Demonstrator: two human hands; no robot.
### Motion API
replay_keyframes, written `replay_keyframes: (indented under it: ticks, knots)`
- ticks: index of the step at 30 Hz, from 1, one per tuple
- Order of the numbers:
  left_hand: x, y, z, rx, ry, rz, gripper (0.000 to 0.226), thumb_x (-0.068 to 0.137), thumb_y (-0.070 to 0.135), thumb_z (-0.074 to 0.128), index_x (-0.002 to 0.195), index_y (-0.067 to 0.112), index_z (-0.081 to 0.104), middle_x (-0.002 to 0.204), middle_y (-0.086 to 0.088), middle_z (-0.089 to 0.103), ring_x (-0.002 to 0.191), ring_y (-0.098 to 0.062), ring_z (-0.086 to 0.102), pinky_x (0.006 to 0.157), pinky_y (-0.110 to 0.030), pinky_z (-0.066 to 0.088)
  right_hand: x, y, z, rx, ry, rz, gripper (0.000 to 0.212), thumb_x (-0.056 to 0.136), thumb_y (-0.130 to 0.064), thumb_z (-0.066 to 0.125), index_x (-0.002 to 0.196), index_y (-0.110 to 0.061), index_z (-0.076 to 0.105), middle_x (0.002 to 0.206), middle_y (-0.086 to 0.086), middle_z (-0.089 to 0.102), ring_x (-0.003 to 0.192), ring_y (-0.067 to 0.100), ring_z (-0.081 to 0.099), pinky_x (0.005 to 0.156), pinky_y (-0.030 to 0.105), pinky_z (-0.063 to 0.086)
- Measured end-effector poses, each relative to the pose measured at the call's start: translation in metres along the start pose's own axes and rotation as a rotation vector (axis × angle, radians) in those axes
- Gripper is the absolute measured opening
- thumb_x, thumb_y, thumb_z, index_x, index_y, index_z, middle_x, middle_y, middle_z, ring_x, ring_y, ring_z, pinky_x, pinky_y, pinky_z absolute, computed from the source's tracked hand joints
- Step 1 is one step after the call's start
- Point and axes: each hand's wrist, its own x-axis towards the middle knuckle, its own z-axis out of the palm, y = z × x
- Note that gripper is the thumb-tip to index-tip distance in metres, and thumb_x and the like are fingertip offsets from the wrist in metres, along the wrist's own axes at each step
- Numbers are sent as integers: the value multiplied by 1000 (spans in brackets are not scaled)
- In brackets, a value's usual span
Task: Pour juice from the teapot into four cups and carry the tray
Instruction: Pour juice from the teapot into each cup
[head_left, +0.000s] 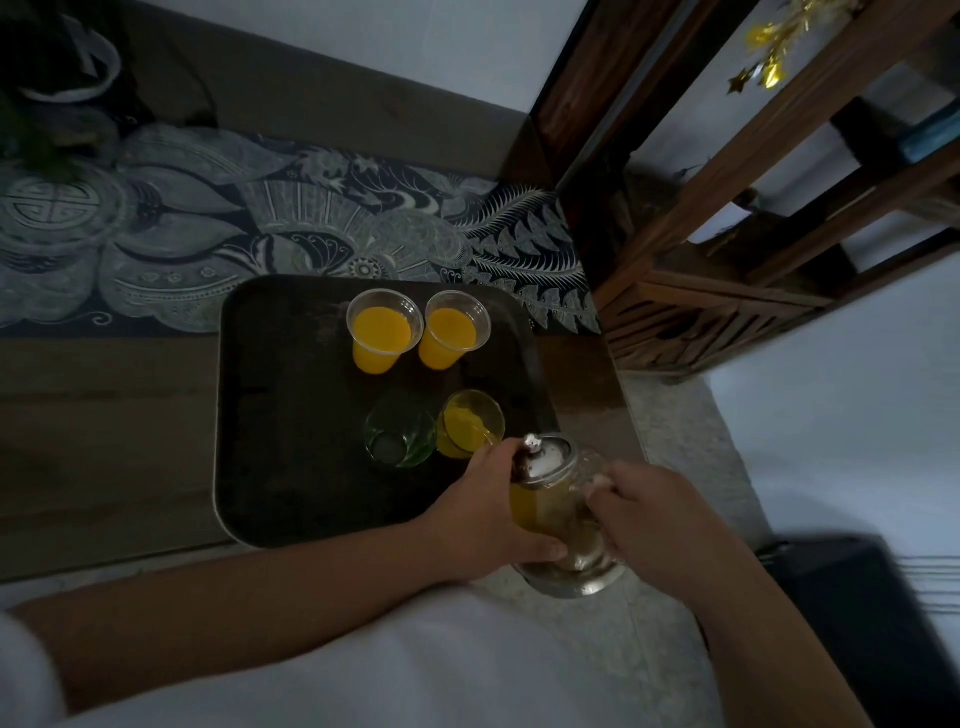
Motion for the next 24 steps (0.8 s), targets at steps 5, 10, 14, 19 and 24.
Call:
replay_keyframes:
  ticks: [5, 10, 14, 19, 24]
  knots:
    - [0, 0, 1, -20, -3, -2, 111, 52, 55, 86, 144, 32, 28, 138, 10, 37, 124, -12, 45, 102, -41, 48, 0, -2, -1, -43, 7, -3, 30, 94, -30, 51, 74, -10, 58, 73, 8, 62, 71, 22, 59, 64, 38, 45]
    - [1, -1, 0, -20, -3, -10, 115, 49, 58, 85, 145, 32, 27, 139, 10, 37, 124, -11, 45, 102, -41, 48, -1, -4, -3, -32, 21, 1, 30, 93, -31, 52, 75, -8, 60, 75, 11, 64, 73, 24, 61, 68, 42, 49]
    - [0, 0, -1, -28, -4, -13, 115, 50, 57, 86, 146, 32, 26, 140, 10, 37, 125, -11, 45, 103, -40, 47, 0, -4, -3, -37, 22, -1, 29, 93, -29, 52, 74, -9, 60, 74, 11, 64, 73, 24, 61, 70, 42, 50]
    - [1, 0, -1, -28, -1, -5, 116, 46, 62, 83, 144, 32, 30, 138, 11, 39, 124, -9, 46, 103, -40, 47, 0, -4, -4, -16, 25, 1, 29, 93, -29, 52, 74, -9, 61, 75, 12, 64, 74, 25, 62, 69, 42, 50]
    - [2, 1, 0, -33, 1, 0, 116, 46, 62, 84, 145, 34, 30, 139, 11, 40, 124, -10, 47, 102, -40, 48, 0, -4, -5, -4, 33, 3, 28, 92, -29, 54, 75, -8, 62, 75, 12, 64, 73, 25, 62, 68, 41, 50]
